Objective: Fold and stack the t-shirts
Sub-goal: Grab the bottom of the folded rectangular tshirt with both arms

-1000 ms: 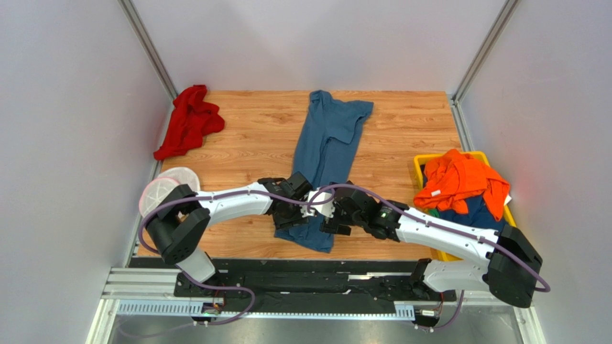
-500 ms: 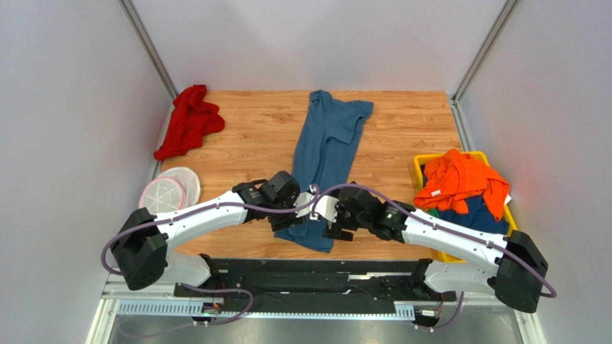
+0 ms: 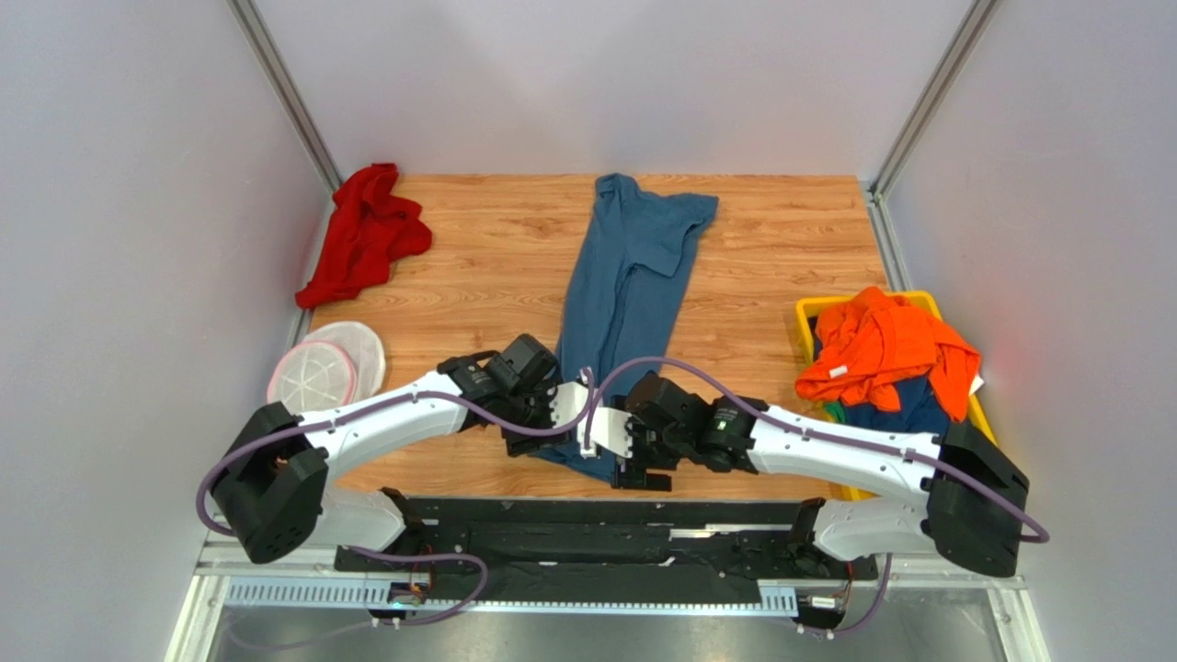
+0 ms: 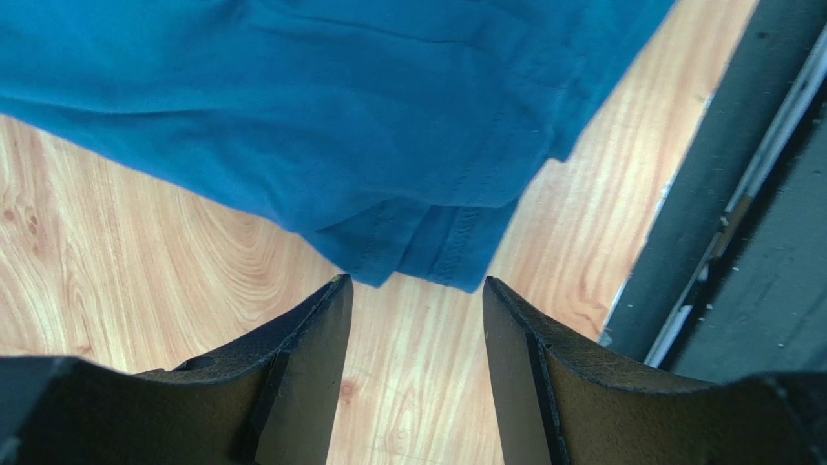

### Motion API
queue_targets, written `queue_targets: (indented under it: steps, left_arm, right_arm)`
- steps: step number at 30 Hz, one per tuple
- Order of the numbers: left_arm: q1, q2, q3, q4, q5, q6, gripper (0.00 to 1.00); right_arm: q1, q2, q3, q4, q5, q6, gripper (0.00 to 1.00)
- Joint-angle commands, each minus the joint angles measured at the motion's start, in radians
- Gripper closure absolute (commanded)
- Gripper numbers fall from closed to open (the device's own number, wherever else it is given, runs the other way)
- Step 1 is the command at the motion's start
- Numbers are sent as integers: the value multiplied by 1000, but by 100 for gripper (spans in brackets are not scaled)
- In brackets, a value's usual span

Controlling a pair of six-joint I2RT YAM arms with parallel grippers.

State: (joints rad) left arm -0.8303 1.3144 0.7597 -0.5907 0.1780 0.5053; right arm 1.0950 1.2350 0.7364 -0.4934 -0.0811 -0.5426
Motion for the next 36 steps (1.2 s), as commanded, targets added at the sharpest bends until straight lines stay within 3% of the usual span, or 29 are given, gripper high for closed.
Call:
queue_targets:
  steps: [1,28,36]
  left_arm:
    - [30,31,10,45,78,55,39]
    - [54,124,-31,80,155,88,39]
    - [54,152,-23,91,166,87,42]
  right_arm:
    - [16,43,34,45,-12,-13,18]
    - [37,250,98,107,-39,-33,22]
    - [39,279,121,113,-16,-37,31]
